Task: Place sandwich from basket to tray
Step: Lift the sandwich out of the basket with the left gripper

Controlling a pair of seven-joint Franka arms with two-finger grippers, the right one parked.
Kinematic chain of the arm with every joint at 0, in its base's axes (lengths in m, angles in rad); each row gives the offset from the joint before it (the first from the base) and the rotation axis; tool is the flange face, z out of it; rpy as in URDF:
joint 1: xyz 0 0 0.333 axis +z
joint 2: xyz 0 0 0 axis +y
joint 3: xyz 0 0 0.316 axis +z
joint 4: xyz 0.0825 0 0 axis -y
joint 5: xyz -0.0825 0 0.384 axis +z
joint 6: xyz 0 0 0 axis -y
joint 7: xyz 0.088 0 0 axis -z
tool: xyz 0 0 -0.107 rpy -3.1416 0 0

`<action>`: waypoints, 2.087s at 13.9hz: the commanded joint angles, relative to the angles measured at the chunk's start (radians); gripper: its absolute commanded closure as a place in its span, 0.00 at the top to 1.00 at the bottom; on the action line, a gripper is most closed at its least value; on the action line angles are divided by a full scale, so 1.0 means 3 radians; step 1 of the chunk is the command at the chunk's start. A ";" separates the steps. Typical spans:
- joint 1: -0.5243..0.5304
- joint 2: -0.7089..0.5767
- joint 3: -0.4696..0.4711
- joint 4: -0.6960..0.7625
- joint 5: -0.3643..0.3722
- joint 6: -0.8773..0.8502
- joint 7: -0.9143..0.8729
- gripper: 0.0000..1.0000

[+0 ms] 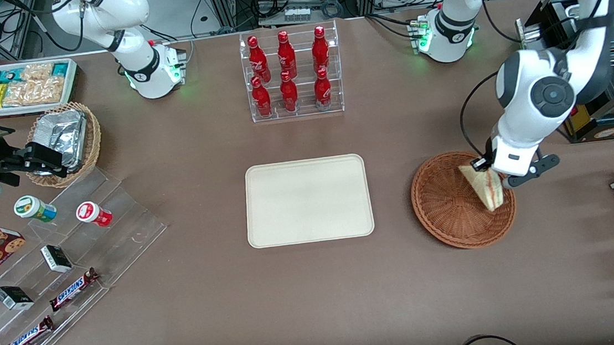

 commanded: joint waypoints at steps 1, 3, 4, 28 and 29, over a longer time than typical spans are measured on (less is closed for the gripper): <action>-0.0037 -0.0192 -0.0021 0.0199 0.0052 -0.0436 0.0144 0.00; -0.0047 -0.0284 -0.0021 0.0352 0.0037 -0.0712 0.0307 0.00; -0.0052 -0.0310 -0.0026 0.0439 0.0021 -0.0861 0.0349 0.00; -0.0052 0.0140 -0.1110 0.1212 -0.0454 -0.1077 -0.0259 0.00; -0.0052 0.0191 -0.1110 0.1273 -0.0490 -0.1077 -0.0280 0.00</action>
